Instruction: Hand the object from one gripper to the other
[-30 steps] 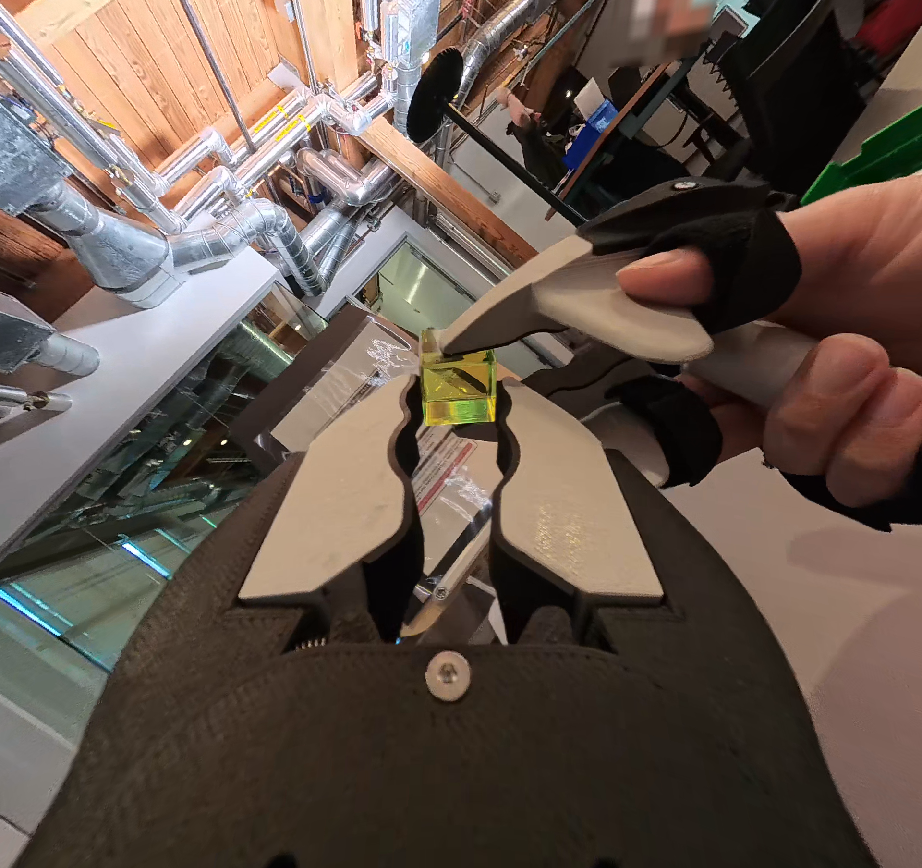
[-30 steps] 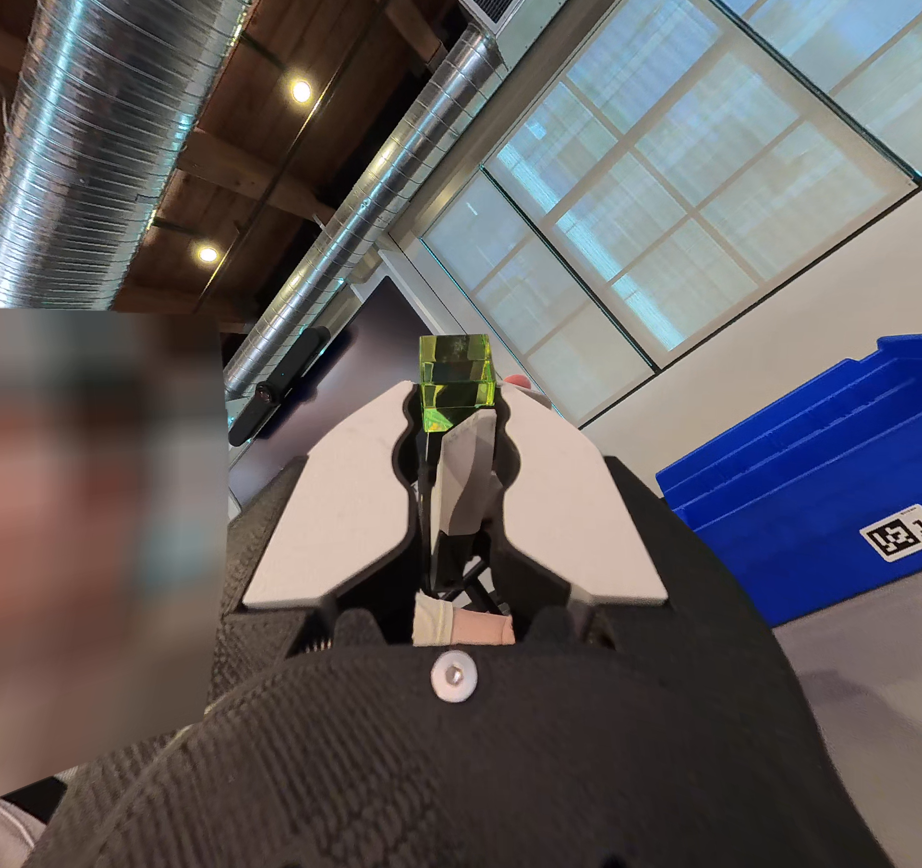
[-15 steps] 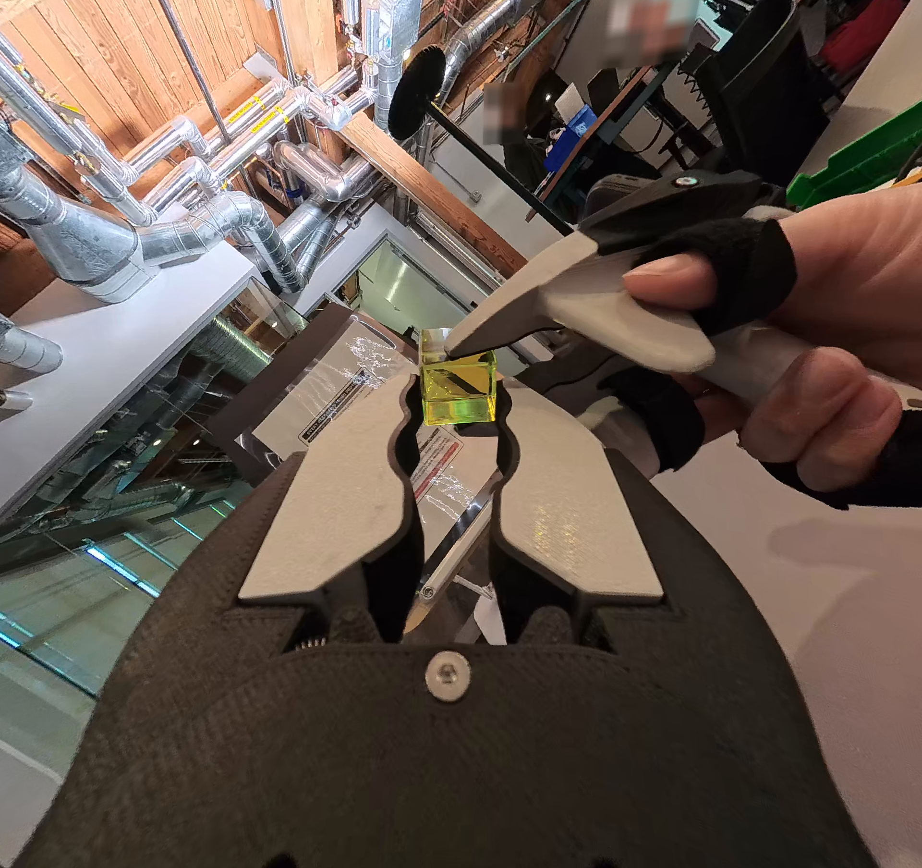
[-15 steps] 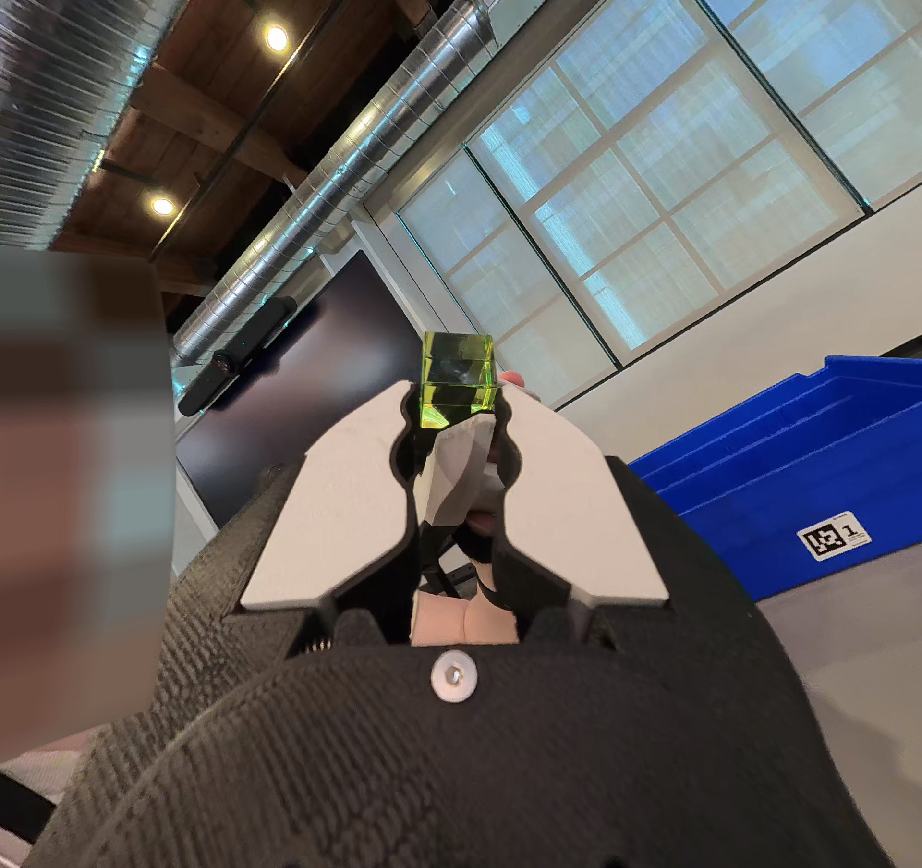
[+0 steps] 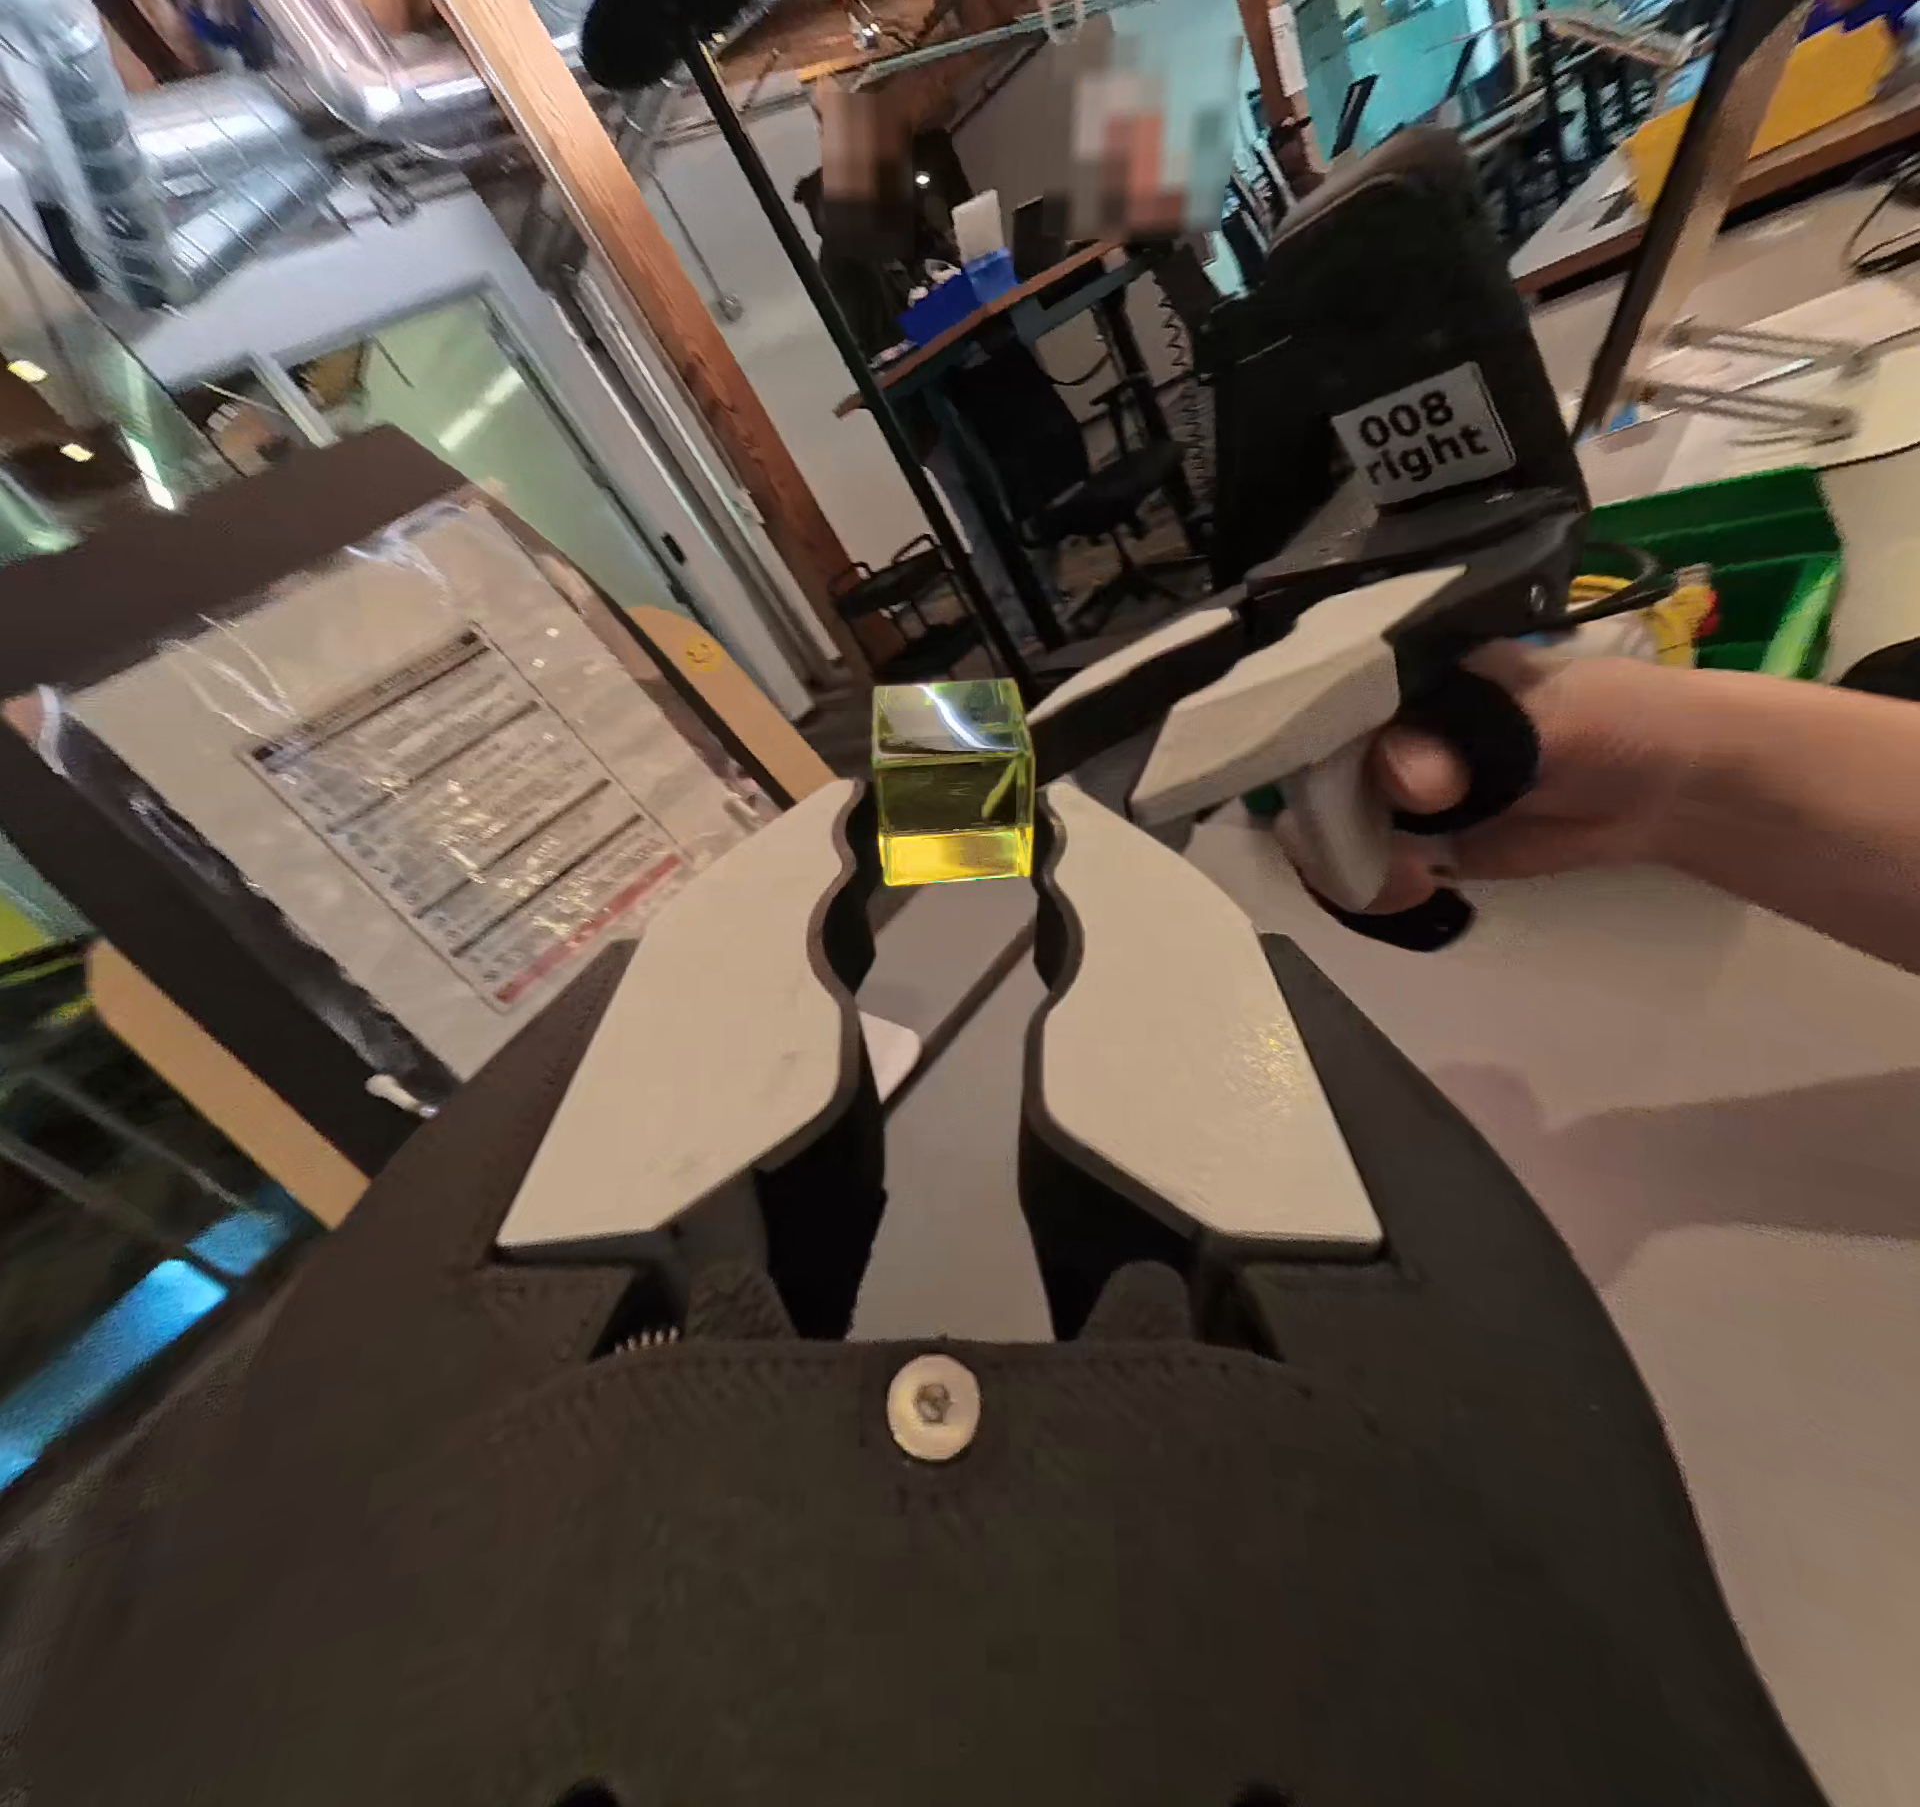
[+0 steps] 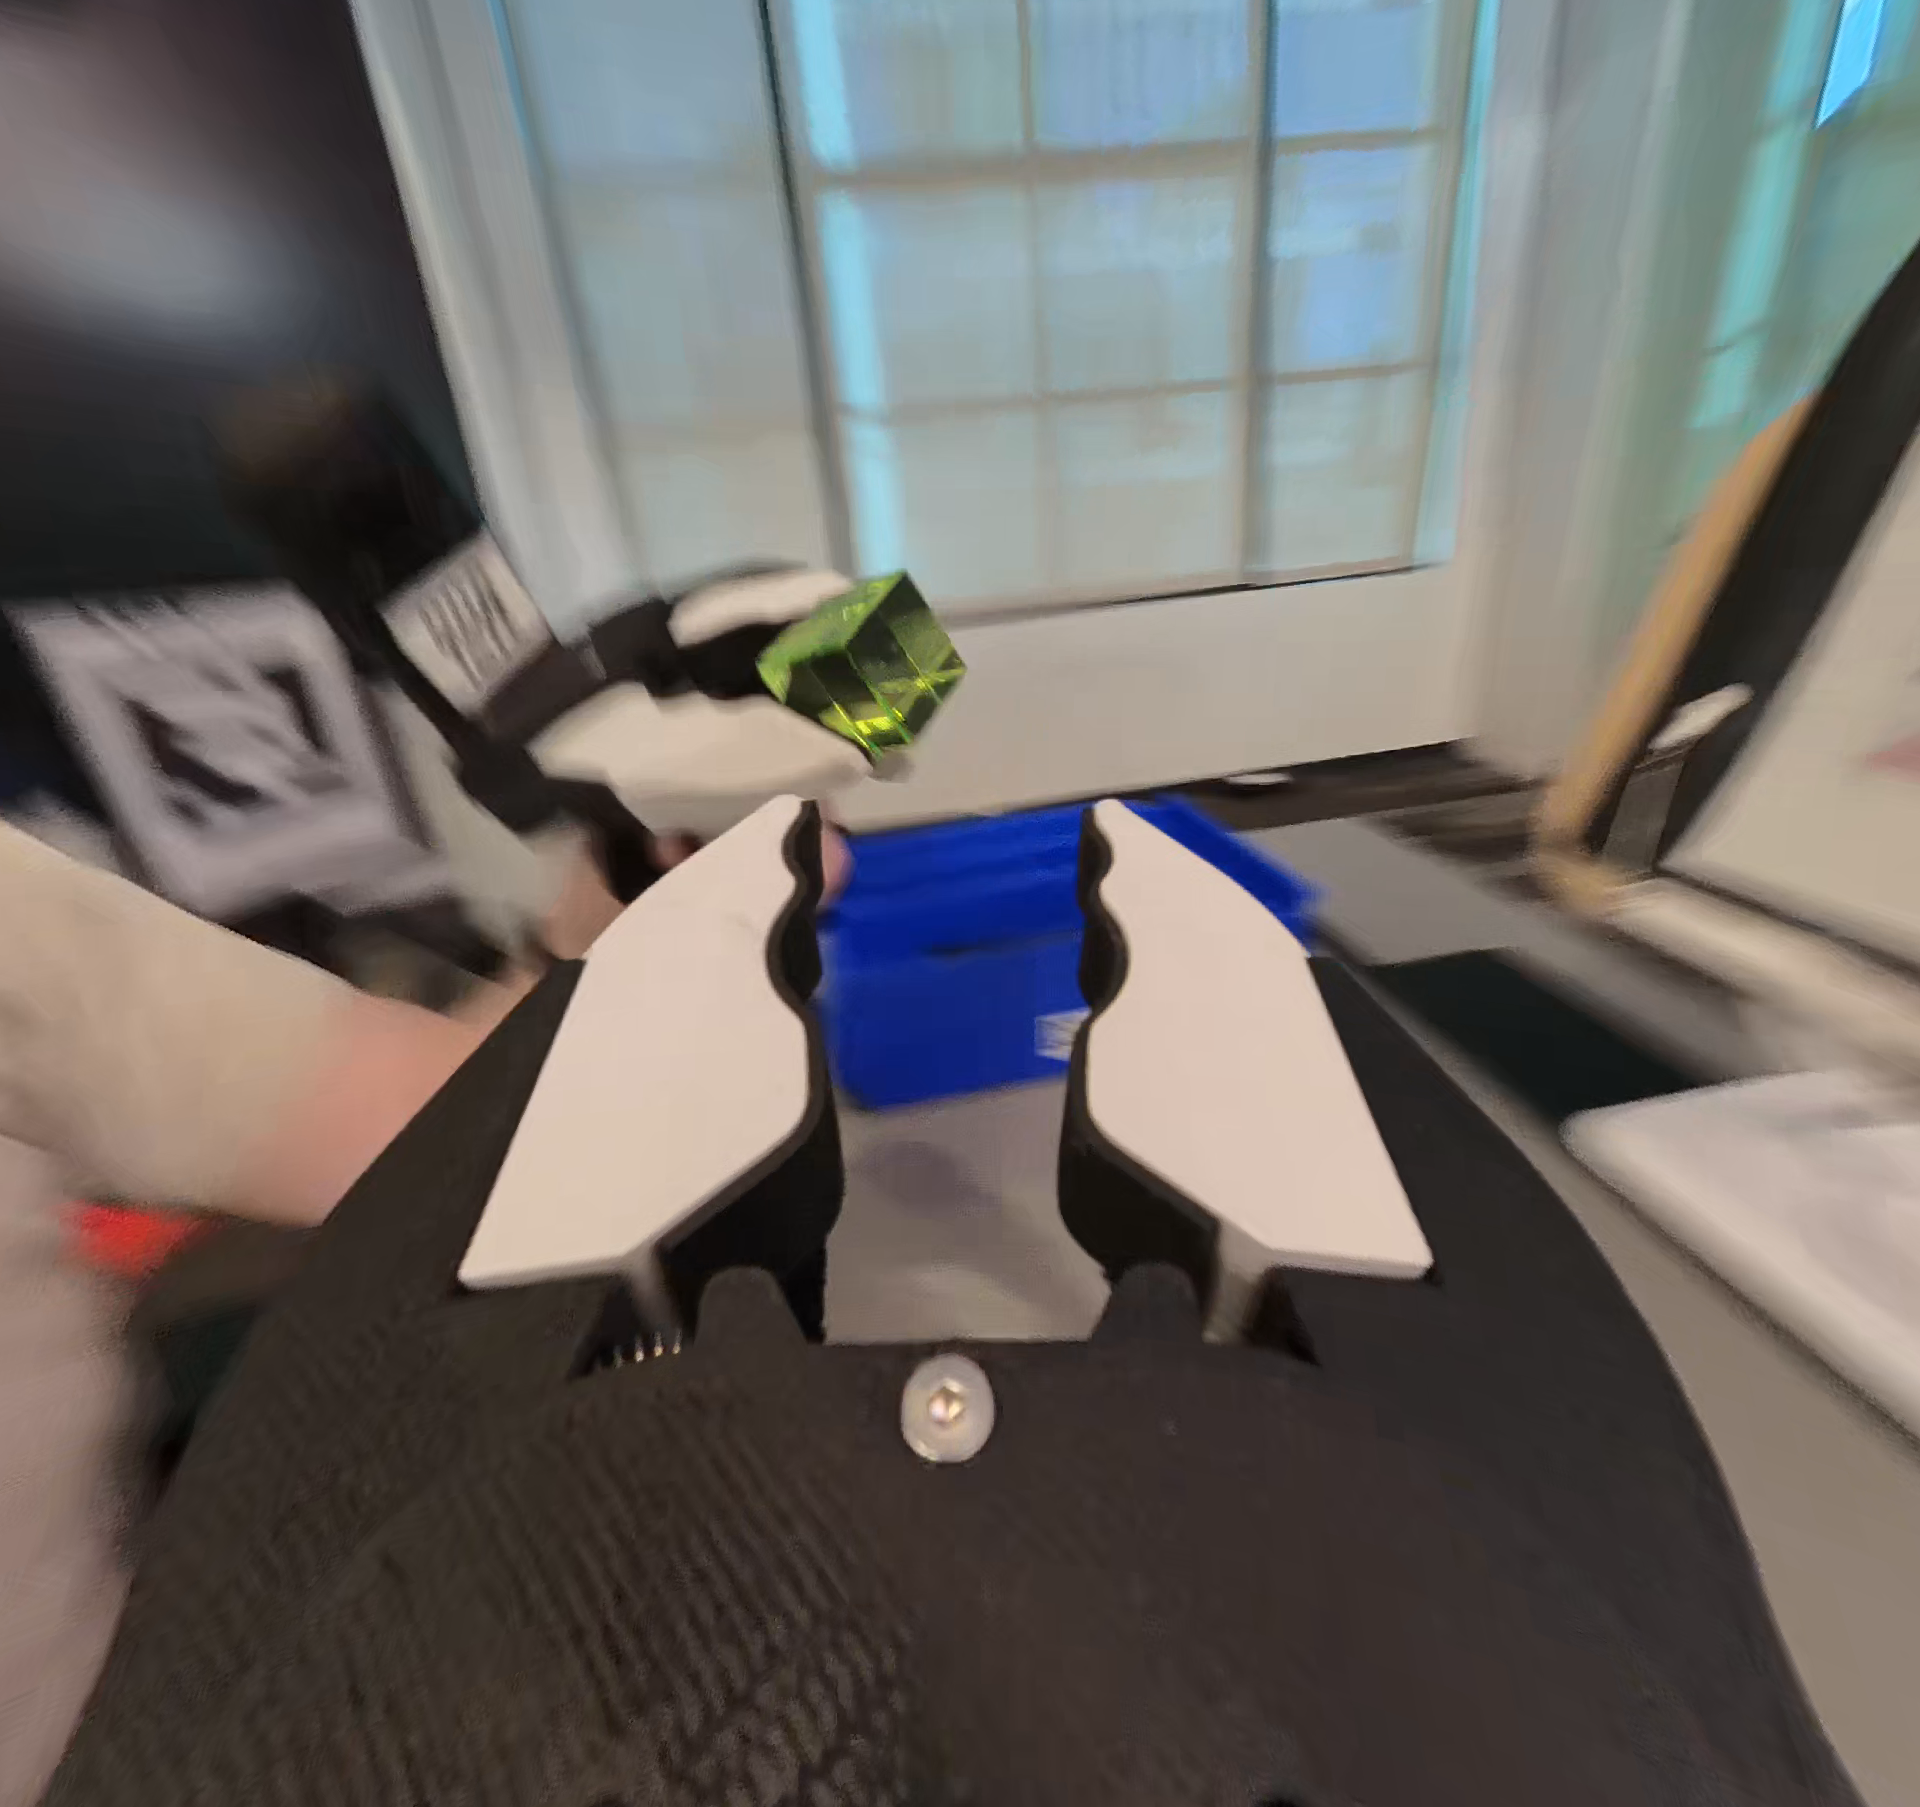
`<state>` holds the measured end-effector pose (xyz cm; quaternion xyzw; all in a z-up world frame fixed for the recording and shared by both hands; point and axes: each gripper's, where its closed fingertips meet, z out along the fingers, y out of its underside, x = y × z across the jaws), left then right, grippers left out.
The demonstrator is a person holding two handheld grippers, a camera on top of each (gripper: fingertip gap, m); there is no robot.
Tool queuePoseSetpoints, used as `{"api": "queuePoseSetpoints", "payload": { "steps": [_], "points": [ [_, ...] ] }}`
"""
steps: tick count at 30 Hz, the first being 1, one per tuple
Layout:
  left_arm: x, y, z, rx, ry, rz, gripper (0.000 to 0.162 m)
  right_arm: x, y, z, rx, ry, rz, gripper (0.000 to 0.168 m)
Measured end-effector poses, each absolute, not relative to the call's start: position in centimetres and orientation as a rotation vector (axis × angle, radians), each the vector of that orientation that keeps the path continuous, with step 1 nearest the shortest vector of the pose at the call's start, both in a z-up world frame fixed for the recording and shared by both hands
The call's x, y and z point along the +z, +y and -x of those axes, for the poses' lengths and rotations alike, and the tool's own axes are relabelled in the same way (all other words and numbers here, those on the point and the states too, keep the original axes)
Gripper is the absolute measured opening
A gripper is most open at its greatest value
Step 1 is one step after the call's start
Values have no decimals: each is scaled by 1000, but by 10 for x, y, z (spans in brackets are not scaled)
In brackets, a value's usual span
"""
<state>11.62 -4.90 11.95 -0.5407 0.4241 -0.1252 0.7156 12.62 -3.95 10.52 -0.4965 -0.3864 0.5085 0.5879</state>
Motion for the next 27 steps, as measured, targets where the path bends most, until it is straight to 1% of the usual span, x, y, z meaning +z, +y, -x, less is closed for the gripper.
{"api": "queuePoseSetpoints", "payload": {
  "steps": [2, 6, 9, 18, 25, 27],
  "points": [
    [118, -52, -116, -392, 948, 1258, 27, 101, -38, -128, 929, -984, 1110, 53],
    [109, -63, -119, -698, 991, 1408, 27, 91, -43, -127, 408, -1169, 933, 55],
    [105, -66, -120, -919, 970, 1498, 27, 89, -51, -121, 177, -1229, 794, 56],
    [91, -68, -118, -1312, 979, 1631, 27, 95, -60, -120, 40, -1231, 684, 49],
    [72, -85, -125, -1470, 1114, 1714, 27, 91, -69, -112, 28, -1279, 654, 48],
    [69, -85, -128, -1471, 1122, 1724, 27, 89, -72, -111, 25, -1297, 642, 45]
  ]
}}
